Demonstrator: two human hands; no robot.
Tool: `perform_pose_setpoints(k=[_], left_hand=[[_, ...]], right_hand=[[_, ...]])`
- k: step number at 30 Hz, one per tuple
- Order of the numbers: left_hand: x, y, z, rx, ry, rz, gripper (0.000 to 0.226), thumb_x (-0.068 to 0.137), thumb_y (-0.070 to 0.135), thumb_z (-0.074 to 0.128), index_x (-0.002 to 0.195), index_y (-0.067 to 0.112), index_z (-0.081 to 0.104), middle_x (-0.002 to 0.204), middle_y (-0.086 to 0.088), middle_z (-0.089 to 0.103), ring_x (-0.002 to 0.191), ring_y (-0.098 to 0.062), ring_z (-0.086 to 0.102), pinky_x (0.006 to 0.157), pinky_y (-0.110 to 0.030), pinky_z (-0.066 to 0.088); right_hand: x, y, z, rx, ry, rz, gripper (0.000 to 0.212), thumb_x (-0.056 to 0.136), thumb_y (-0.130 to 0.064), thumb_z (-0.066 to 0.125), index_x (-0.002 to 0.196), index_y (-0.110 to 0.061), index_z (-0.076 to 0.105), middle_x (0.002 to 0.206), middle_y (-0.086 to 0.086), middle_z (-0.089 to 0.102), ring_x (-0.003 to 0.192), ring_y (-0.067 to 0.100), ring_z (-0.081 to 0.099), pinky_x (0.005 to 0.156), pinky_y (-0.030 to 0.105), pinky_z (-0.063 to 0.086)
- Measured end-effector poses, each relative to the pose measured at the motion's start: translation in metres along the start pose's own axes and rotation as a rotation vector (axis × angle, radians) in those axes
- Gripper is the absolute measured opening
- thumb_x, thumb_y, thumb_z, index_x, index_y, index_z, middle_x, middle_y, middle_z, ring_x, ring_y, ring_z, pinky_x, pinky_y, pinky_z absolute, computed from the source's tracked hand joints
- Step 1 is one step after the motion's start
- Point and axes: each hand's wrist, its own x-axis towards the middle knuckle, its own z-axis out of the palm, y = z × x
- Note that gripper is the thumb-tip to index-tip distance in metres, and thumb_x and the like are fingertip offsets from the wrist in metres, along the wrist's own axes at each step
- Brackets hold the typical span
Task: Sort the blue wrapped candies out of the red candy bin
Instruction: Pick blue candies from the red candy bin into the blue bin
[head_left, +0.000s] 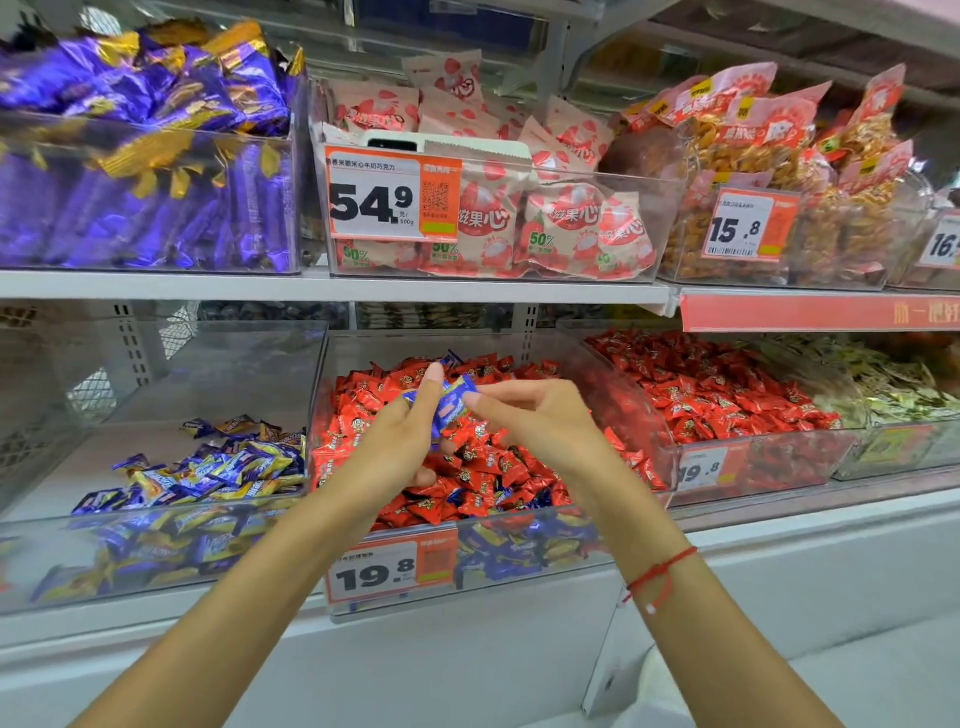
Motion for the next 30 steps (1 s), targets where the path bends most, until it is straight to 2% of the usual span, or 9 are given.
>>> perform_pose_setpoints(k=[5, 9, 13, 16, 17, 21, 25, 28, 30], left_hand=[[0.002, -0.004, -0.012, -0.008, 0.093, 0.119, 0.025, 0.096, 0.044, 0.05, 0.102, 0.024, 0.064, 0.068, 0.003, 0.057, 0.051, 0.001, 0.05, 0.045, -0.012, 0.039], [0.005, -0.004, -0.027, -0.154, 0.098, 0.094, 0.017, 0.095, 0.037, 0.055, 0.102, 0.023, 0.062, 0.095, 0.004, 0.068, 0.065, 0.002, 0.068, 0.051, -0.013, 0.05], [0.004, -0.004, -0.03, -0.21, 0.035, 0.052, 0.02, 0.095, 0.032, 0.056, 0.108, 0.018, 0.061, 0.104, 0.0, 0.068, 0.078, -0.005, 0.072, 0.058, -0.018, 0.056], [0.003, -0.005, -0.025, -0.196, 0.01, 0.06, 0.014, 0.096, 0.031, 0.055, 0.101, 0.02, 0.061, 0.099, -0.001, 0.069, 0.074, -0.003, 0.071, 0.058, -0.018, 0.056], [0.003, -0.006, -0.023, -0.192, 0.006, 0.061, 0.012, 0.096, 0.03, 0.055, 0.099, 0.021, 0.061, 0.099, -0.001, 0.069, 0.073, -0.003, 0.071, 0.058, -0.018, 0.056], [0.005, -0.007, -0.021, -0.175, 0.006, 0.06, 0.011, 0.095, 0.032, 0.055, 0.098, 0.023, 0.061, 0.099, -0.001, 0.07, 0.077, -0.004, 0.072, 0.058, -0.018, 0.056], [0.003, -0.009, -0.018, -0.174, -0.004, 0.046, 0.013, 0.095, 0.03, 0.056, 0.101, 0.02, 0.061, 0.1, -0.003, 0.069, 0.074, -0.004, 0.071, 0.056, -0.017, 0.054], [0.003, -0.009, -0.017, -0.17, -0.009, 0.033, 0.014, 0.095, 0.03, 0.056, 0.103, 0.018, 0.061, 0.1, -0.006, 0.069, 0.072, -0.003, 0.071, 0.056, -0.017, 0.055], [0.002, -0.008, -0.018, -0.168, -0.007, 0.03, 0.015, 0.095, 0.03, 0.057, 0.102, 0.018, 0.061, 0.1, -0.006, 0.07, 0.072, -0.004, 0.071, 0.056, -0.017, 0.055]], right_hand=[[0.018, 0.015, -0.005, 0.046, -0.043, 0.06, 0.02, 0.078, -0.021, 0.079, 0.093, -0.014, 0.068, 0.082, -0.002, 0.072, 0.069, 0.005, 0.067, 0.063, 0.019, 0.053], [0.033, 0.048, -0.011, -0.689, -0.219, 0.149, 0.011, 0.077, -0.01, 0.078, 0.079, -0.018, 0.071, 0.079, -0.004, 0.07, 0.078, 0.011, 0.062, 0.082, 0.032, 0.054], [0.039, 0.058, -0.011, -1.005, -0.341, 0.195, 0.05, 0.073, -0.03, 0.08, 0.12, -0.019, 0.065, 0.112, 0.002, 0.063, 0.102, 0.019, 0.058, 0.089, 0.029, 0.048], [0.041, 0.062, -0.011, -1.085, -0.285, 0.117, 0.029, 0.071, -0.044, 0.079, 0.077, -0.022, 0.061, 0.076, -0.004, 0.05, 0.086, 0.022, 0.045, 0.072, 0.027, 0.035], [0.04, 0.064, -0.01, -1.102, -0.265, 0.098, 0.036, 0.071, -0.045, 0.079, 0.066, -0.02, 0.053, 0.067, -0.004, 0.043, 0.082, 0.023, 0.042, 0.07, 0.027, 0.031], [0.039, 0.069, -0.013, -1.045, -0.262, 0.065, 0.048, 0.076, -0.04, 0.076, 0.054, -0.012, 0.045, 0.059, 0.001, 0.039, 0.071, 0.024, 0.04, 0.063, 0.031, 0.031], [0.047, 0.074, -0.033, -0.772, -0.097, 0.025, 0.038, 0.082, -0.026, 0.073, 0.06, 0.0, 0.059, 0.057, 0.003, 0.043, 0.057, 0.018, 0.04, 0.057, 0.032, 0.032], [0.048, 0.068, -0.05, -0.405, 0.039, 0.113, 0.032, 0.085, -0.025, 0.072, 0.081, 0.006, 0.068, 0.062, 0.001, 0.055, 0.057, 0.008, 0.047, 0.058, 0.024, 0.036], [0.048, 0.064, -0.057, -0.382, 0.058, 0.16, 0.032, 0.084, -0.023, 0.073, 0.103, 0.003, 0.07, 0.08, 0.002, 0.063, 0.071, 0.01, 0.056, 0.067, 0.023, 0.043]])
